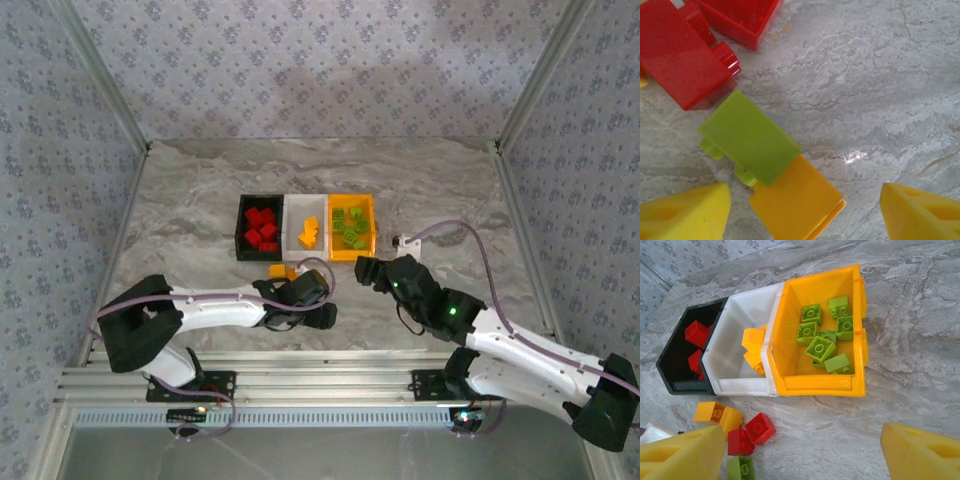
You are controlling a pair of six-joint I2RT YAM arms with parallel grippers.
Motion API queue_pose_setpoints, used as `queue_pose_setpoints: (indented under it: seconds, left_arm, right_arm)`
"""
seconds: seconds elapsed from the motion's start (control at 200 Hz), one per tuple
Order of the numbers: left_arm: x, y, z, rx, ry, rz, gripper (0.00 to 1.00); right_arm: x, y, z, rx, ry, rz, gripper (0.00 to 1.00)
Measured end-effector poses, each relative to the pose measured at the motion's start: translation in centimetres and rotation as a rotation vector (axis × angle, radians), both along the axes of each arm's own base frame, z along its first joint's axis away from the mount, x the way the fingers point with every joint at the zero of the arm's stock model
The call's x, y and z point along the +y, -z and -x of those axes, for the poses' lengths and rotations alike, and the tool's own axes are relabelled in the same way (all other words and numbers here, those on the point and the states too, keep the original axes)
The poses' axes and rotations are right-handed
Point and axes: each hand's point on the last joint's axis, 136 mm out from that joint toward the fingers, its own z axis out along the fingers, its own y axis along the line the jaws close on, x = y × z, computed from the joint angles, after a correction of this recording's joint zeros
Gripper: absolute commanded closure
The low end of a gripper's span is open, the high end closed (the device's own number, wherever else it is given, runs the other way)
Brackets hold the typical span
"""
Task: Sort the legos into containers by color
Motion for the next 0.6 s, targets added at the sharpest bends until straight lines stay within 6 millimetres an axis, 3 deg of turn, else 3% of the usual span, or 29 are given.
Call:
queue_pose_setpoints:
  seconds: [0.385,0.6]
  left_arm:
    - [0.9,0.7,-0.3,-0.015,-0.001,-0.068,0.60]
    - [1.6,-0.3,0.4,-0.011,0.003,-0.043,0.65]
  right_arm:
    - [-0.5,0.2,0.1,-0.006,0.016,0.011,0.17]
    - [-0.6,0.1,0.1,-0.009,0.023,0.014,0.17]
